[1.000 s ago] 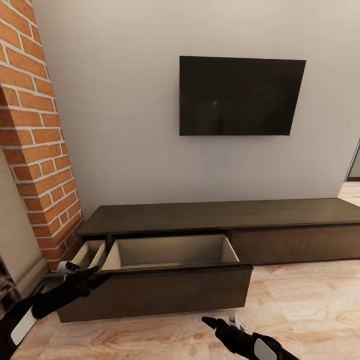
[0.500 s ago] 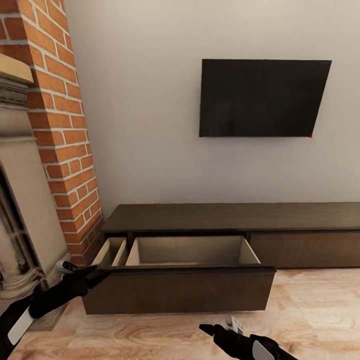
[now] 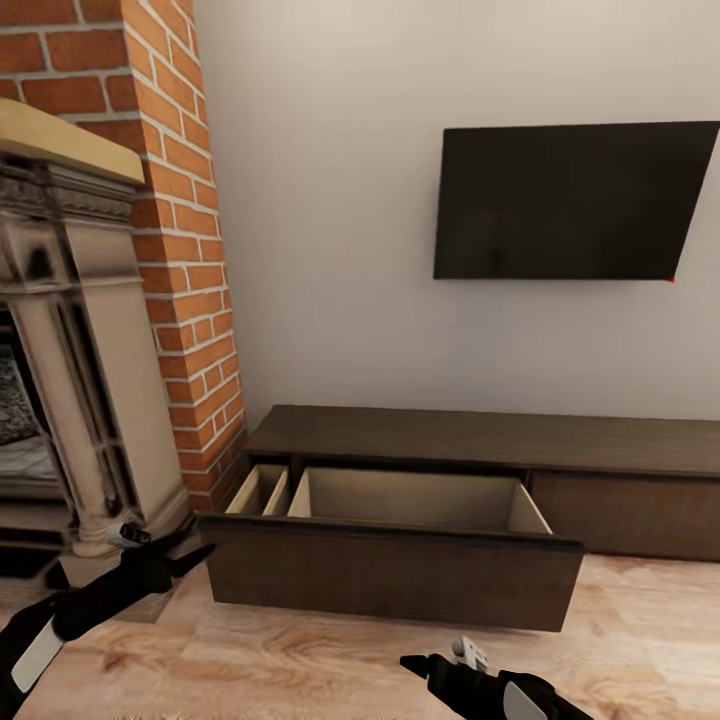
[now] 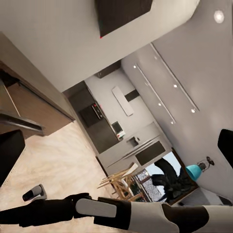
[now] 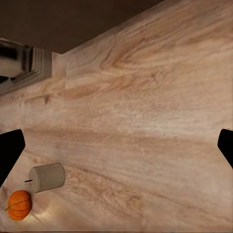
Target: Place each of the two pumpkins and all three candles from the living room inside a cabinet in the living room (use any cabinet), then make sure every cabinet is closed, and position the cauldron so it is next to a table in the living room.
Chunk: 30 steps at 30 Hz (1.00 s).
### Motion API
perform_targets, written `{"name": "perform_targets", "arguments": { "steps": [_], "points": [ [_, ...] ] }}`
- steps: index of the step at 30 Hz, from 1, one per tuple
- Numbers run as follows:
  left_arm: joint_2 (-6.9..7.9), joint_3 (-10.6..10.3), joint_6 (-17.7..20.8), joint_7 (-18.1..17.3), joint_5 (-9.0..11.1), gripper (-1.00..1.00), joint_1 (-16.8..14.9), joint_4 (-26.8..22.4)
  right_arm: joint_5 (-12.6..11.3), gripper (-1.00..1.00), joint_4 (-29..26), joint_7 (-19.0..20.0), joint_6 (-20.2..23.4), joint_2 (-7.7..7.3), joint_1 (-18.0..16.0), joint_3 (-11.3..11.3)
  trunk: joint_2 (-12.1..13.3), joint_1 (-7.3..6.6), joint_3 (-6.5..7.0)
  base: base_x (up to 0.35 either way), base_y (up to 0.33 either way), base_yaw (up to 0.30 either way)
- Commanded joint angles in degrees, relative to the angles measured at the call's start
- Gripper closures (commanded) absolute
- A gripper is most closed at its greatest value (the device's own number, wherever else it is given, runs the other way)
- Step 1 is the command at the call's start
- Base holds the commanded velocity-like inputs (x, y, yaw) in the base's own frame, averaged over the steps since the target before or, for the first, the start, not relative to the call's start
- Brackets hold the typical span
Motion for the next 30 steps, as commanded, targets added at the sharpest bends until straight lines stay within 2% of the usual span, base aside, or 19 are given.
{"name": "perform_targets", "arguments": {
  "steps": [1,15,30],
  "points": [
    [0.0,0.42,0.61,-0.19,-0.02,-1.0,-0.02,0.1,-0.42,-1.0,-0.06,-0.05,0.34,-0.05,-0.01,0.2,-0.03,-0.02,0.0,-0.064,0.0,0.218],
    [0.0,0.88,0.6,-0.19,-0.05,-1.0,-0.03,0.18,-0.38,-1.0,-0.06,-0.23,0.34,-0.05,-0.01,0.2,-0.03,-0.02,0.82,-0.023,0.0,0.219],
    [-0.04,0.88,0.59,-0.19,-0.05,-1.0,-0.03,0.18,-0.38,-1.0,-0.06,-0.23,0.34,-0.05,0.0,0.2,-0.03,-0.02,1.71,-0.258,0.018,0.219]
  ]
}}
